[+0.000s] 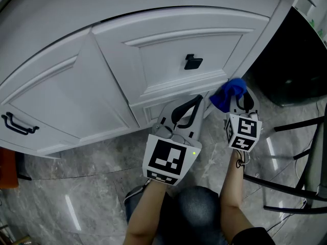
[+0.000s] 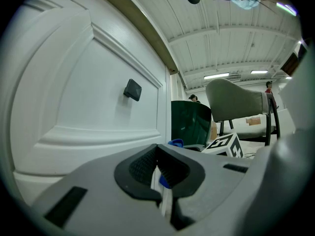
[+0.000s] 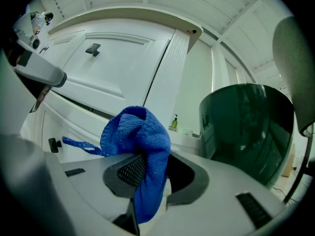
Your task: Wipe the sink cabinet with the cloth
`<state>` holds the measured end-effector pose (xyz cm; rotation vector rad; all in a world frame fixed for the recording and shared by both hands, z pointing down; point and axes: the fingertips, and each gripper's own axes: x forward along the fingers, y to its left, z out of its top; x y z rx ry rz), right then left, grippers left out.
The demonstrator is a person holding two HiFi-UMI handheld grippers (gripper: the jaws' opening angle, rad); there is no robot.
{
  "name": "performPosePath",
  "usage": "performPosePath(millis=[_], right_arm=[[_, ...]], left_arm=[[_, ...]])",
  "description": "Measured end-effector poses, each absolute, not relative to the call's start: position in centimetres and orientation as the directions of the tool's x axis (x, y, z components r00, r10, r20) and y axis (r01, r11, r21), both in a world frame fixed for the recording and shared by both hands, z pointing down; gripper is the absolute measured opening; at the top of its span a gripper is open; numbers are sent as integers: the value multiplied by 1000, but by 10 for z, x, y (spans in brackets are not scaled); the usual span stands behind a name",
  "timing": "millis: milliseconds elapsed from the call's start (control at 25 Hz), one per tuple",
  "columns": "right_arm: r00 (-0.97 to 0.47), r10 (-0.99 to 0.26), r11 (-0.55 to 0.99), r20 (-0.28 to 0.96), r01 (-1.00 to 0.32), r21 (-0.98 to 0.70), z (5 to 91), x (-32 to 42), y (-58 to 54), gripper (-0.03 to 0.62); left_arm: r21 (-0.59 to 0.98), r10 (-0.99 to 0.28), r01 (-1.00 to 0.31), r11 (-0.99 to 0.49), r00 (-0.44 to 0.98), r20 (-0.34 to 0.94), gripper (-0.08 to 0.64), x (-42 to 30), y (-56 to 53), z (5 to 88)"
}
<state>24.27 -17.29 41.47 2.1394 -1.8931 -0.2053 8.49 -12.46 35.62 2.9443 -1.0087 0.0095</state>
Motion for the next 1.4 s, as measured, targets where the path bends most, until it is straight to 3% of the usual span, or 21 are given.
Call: performPosePath(millis=[1400], right_arm=[[143, -982, -94, 127, -939, 331, 439, 243, -174, 115]], left_arm=[[18, -605, -606, -795, 796, 20, 3, 89, -123, 357]])
